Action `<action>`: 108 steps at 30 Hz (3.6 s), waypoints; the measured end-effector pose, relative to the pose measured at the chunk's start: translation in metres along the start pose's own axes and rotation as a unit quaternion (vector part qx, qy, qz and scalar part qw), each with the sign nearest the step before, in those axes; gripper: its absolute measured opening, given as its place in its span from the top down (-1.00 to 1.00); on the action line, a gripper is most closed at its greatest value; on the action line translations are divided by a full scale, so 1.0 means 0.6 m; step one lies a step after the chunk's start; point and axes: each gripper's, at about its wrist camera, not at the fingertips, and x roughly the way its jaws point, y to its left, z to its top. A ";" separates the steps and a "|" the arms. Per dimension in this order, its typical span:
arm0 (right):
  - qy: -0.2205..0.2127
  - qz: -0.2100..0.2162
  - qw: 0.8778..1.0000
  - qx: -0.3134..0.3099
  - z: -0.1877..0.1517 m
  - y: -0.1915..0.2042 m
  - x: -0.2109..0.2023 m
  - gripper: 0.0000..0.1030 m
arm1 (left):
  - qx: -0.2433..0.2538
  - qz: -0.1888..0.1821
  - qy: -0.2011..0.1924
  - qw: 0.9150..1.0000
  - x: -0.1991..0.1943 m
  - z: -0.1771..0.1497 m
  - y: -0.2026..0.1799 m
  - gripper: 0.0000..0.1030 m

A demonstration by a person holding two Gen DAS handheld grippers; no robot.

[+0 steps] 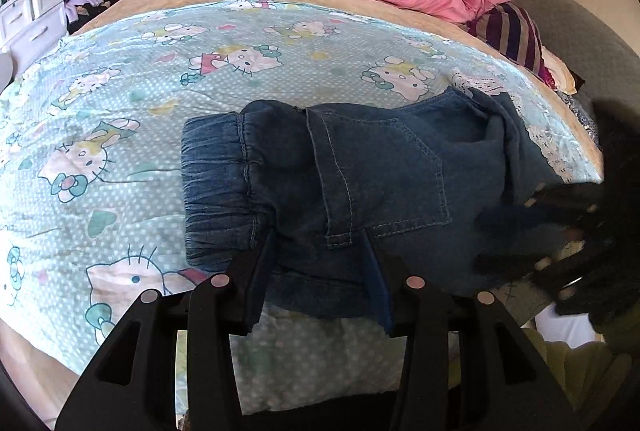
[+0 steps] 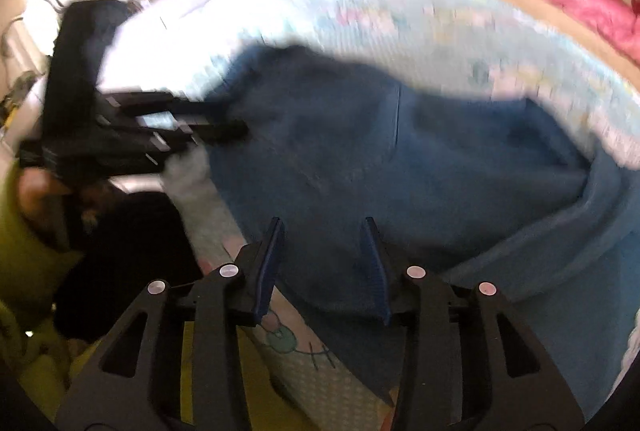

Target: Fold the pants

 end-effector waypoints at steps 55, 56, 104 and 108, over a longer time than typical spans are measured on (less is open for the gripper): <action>-0.002 -0.226 0.961 0.158 0.159 -0.367 0.006 -0.29 | 0.100 -0.153 0.071 0.981 0.130 0.070 -0.282 0.32; 0.003 -0.220 0.961 0.168 0.154 -0.379 0.013 0.00 | 0.103 -0.154 0.078 0.979 0.137 0.066 -0.284 0.40; -0.063 -0.161 0.899 0.402 -0.274 -0.290 -0.281 0.84 | 0.186 -0.147 0.073 0.969 0.070 0.010 -0.271 0.94; -0.059 -0.164 0.899 0.402 -0.282 -0.292 -0.274 0.83 | 0.187 -0.147 0.080 0.968 0.075 0.005 -0.271 0.94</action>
